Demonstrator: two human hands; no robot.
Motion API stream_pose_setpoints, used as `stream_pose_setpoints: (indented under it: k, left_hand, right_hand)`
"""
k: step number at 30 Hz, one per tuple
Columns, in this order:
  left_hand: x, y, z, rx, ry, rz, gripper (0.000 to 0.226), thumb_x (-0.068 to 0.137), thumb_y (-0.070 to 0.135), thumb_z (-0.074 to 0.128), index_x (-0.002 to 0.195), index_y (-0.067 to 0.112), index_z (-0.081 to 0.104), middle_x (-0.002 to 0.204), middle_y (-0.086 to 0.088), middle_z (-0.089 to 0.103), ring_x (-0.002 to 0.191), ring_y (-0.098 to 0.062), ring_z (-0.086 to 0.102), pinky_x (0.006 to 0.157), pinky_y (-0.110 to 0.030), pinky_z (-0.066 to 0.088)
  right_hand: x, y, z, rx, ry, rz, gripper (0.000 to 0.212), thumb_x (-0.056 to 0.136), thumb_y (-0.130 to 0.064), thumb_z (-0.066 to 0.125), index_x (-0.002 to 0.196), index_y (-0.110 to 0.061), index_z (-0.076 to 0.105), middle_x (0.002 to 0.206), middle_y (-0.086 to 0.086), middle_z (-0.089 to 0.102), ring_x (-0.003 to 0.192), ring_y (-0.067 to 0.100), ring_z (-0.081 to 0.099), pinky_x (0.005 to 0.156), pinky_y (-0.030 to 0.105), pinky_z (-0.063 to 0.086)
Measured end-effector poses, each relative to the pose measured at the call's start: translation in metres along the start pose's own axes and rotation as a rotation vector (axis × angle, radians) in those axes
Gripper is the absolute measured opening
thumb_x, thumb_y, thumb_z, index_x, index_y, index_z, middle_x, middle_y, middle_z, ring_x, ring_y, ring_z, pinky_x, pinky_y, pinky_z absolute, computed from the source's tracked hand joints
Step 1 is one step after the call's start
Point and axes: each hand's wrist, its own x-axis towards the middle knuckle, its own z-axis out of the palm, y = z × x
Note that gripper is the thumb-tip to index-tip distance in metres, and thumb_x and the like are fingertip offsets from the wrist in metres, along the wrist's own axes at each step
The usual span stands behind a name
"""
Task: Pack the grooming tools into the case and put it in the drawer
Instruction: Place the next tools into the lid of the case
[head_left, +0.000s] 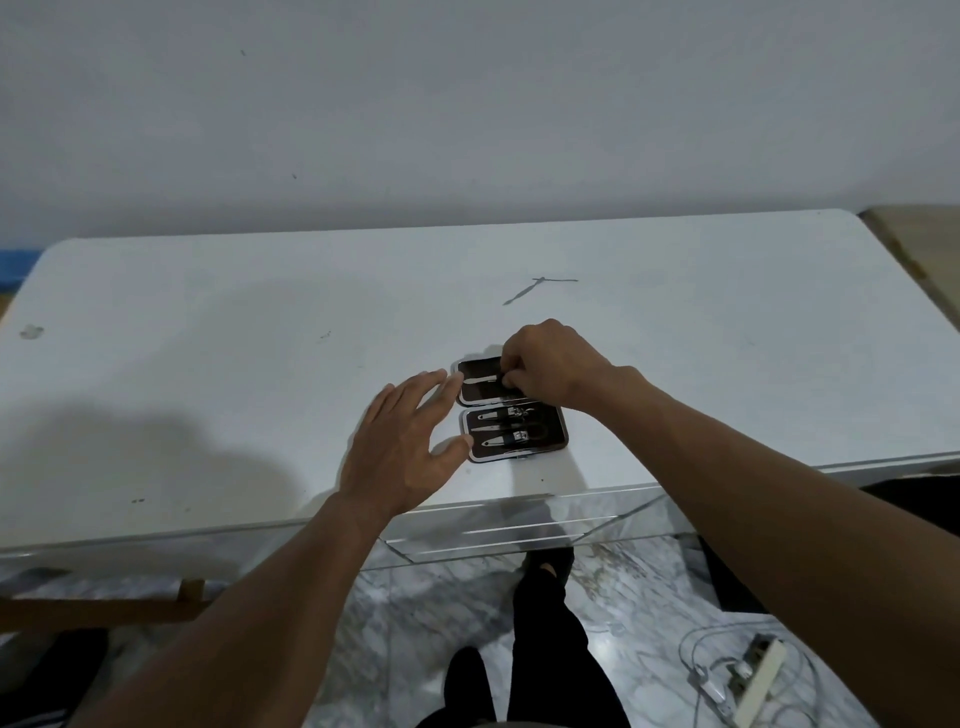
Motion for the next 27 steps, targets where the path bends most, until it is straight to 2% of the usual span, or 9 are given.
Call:
stream_pose_setpoints:
  k: [3, 6, 11, 15, 20, 23, 27]
  left_hand:
    - [0.001, 0.0, 0.0, 0.003, -0.009, 0.002, 0.07, 0.086, 0.059, 0.035, 0.149, 0.028, 0.034, 0.151, 0.006, 0.037, 0.14, -0.015, 0.031, 0.117, -0.037, 0.015]
    - [0.001, 0.0, -0.001, -0.012, -0.021, -0.007, 0.071, 0.085, 0.061, 0.032, 0.149, 0.029, 0.033, 0.152, 0.006, 0.035, 0.141, -0.014, 0.029, 0.117, -0.037, 0.014]
    - [0.0, 0.003, -0.001, 0.002, -0.011, 0.0, 0.07, 0.087, 0.062, 0.034, 0.148, 0.027, 0.034, 0.152, 0.004, 0.037, 0.14, -0.016, 0.031, 0.117, -0.04, 0.018]
    - [0.0, 0.003, -0.002, 0.001, -0.011, -0.009, 0.069, 0.088, 0.06, 0.039, 0.149, 0.028, 0.034, 0.151, 0.006, 0.037, 0.14, -0.014, 0.031, 0.118, -0.04, 0.019]
    - [0.001, 0.003, -0.001, 0.0, -0.014, -0.022, 0.069, 0.087, 0.058, 0.045, 0.149, 0.03, 0.033, 0.151, 0.008, 0.038, 0.14, -0.011, 0.031, 0.118, -0.033, 0.016]
    - [0.002, 0.004, -0.002, -0.004, -0.01, -0.027, 0.069, 0.086, 0.056, 0.048, 0.148, 0.029, 0.036, 0.15, 0.007, 0.039, 0.14, -0.011, 0.032, 0.117, -0.031, 0.015]
    - [0.002, 0.005, -0.002, 0.01, -0.007, -0.025, 0.069, 0.086, 0.056, 0.049, 0.147, 0.028, 0.037, 0.15, 0.007, 0.04, 0.139, -0.011, 0.033, 0.117, -0.03, 0.015]
  right_hand:
    - [0.002, 0.002, -0.01, -0.023, 0.063, 0.026, 0.019, 0.086, -0.029, 0.059, 0.091, -0.017, 0.072, 0.094, 0.008, 0.072, 0.087, 0.03, 0.065, 0.076, 0.036, 0.054]
    - [0.008, 0.008, -0.019, -0.069, 0.129, 0.053, 0.023, 0.089, -0.022, 0.055, 0.098, -0.008, 0.071, 0.101, 0.012, 0.072, 0.095, 0.032, 0.064, 0.082, 0.039, 0.054]
    - [0.029, 0.019, -0.028, -0.097, 0.103, 0.088, 0.033, 0.088, -0.008, 0.056, 0.12, -0.002, 0.061, 0.127, 0.018, 0.061, 0.117, 0.034, 0.057, 0.096, 0.038, 0.047]
    - [0.049, 0.029, -0.032, -0.129, 0.056, 0.088, 0.042, 0.086, -0.004, 0.058, 0.128, -0.001, 0.054, 0.13, 0.018, 0.054, 0.118, 0.034, 0.054, 0.098, 0.04, 0.046]
    - [0.068, 0.036, -0.037, -0.142, 0.045, 0.051, 0.025, 0.083, 0.004, 0.053, 0.106, 0.002, 0.06, 0.114, 0.02, 0.058, 0.104, 0.037, 0.059, 0.078, 0.032, 0.042]
    - [0.075, 0.038, -0.045, -0.133, 0.055, 0.014, 0.025, 0.081, 0.003, 0.053, 0.102, -0.001, 0.065, 0.108, 0.017, 0.063, 0.098, 0.035, 0.061, 0.08, 0.035, 0.05]
    - [0.07, 0.037, -0.052, -0.078, -0.075, -0.001, 0.02, 0.073, -0.005, 0.053, 0.084, -0.012, 0.069, 0.091, 0.011, 0.071, 0.083, 0.031, 0.066, 0.075, 0.038, 0.059]
